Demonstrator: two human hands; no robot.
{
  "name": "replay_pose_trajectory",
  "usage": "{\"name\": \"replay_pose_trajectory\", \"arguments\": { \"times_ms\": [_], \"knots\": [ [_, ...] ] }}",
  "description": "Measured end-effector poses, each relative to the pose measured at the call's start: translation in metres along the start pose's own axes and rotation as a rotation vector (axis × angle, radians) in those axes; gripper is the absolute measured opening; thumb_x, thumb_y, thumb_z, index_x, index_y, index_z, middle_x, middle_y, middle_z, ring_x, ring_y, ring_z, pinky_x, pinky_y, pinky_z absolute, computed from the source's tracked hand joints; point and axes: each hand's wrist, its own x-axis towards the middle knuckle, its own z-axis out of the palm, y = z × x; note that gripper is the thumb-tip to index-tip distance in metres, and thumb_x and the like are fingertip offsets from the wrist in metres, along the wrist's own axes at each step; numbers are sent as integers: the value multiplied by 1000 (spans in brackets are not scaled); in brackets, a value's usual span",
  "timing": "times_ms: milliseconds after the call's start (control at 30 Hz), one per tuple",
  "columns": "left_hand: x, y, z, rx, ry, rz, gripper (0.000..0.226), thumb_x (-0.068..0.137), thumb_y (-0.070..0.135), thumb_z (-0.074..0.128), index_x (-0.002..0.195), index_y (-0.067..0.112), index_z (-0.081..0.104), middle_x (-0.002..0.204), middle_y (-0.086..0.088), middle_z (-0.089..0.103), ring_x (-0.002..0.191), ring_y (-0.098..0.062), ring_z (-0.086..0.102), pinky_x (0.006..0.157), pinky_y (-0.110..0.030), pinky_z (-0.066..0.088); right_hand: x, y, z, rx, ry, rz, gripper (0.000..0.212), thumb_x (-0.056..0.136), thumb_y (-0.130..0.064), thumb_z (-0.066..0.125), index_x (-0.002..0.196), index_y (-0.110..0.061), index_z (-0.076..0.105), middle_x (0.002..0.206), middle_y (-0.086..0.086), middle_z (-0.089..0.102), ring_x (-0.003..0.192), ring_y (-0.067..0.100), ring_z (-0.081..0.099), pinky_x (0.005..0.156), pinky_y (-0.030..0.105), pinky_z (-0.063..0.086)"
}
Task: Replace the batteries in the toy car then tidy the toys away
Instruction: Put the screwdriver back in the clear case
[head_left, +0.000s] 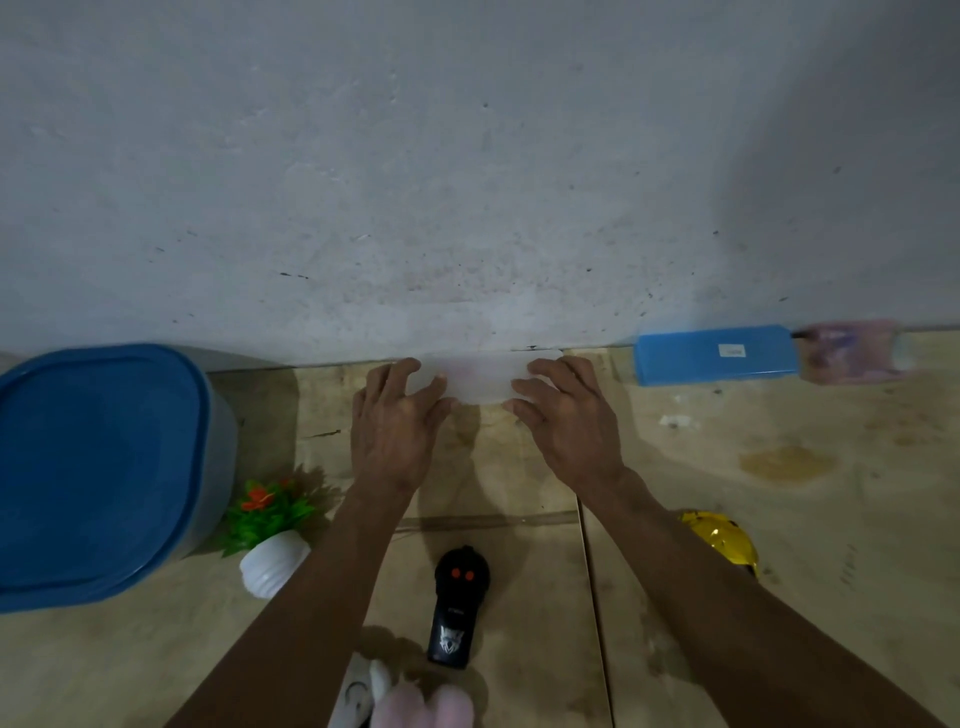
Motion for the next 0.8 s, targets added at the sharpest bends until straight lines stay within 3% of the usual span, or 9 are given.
{"name": "replay_pose_trajectory", "arguments": {
  "times_ms": [67, 200, 433, 533, 667, 800],
  "knots": [
    [0, 0, 2, -29, 20, 20, 42, 93, 41, 51, 105, 12, 79, 122, -15, 65, 115, -33, 41, 79, -47, 56, 0, 2, 2, -17, 6, -3, 27, 90, -32, 61, 98, -12, 76, 109, 7, 70, 112, 24, 49, 97, 39, 50],
    [0, 1, 7, -80, 17, -2, 24, 88, 26, 75, 105, 9, 78, 124, -17, 63, 117, -35, 39, 69, -45, 58, 4, 4, 6, -74, 46, -37, 22, 87, -29, 64, 95, -12, 75, 107, 8, 70, 111, 25, 48, 94, 36, 49],
    [7, 5, 9, -55, 68, 29, 15, 85, 18, 79, 96, 8, 79, 117, -16, 65, 111, -30, 37, 73, -37, 56, 4, 10, 15, -130, 51, -46, 17, 87, -23, 73, 96, -9, 76, 110, 11, 69, 110, 32, 57, 95, 38, 50],
    [6, 5, 9, -33, 38, 19, 17, 83, 16, 79, 99, 8, 78, 118, -15, 65, 111, -31, 38, 69, -41, 57, 3, 6, 16, -144, 56, -33, 17, 87, -22, 72, 96, -9, 75, 110, 12, 69, 110, 33, 57, 96, 40, 50],
    [8, 12, 0, 33, -60, -29, 21, 90, 24, 70, 106, 13, 77, 127, -10, 61, 119, -33, 42, 84, -47, 52, 4, -1, 11, -104, -19, 43, 17, 86, -21, 72, 98, -9, 74, 113, 12, 67, 111, 36, 58, 95, 43, 51],
    [8, 23, -17, 77, -235, -116, 35, 100, 32, 55, 134, 25, 61, 150, -2, 44, 138, -31, 33, 105, -47, 36, 10, -15, -1, -101, -175, 124, 27, 83, -17, 74, 108, -7, 71, 120, 14, 65, 116, 35, 56, 97, 47, 50]
  ]
}}
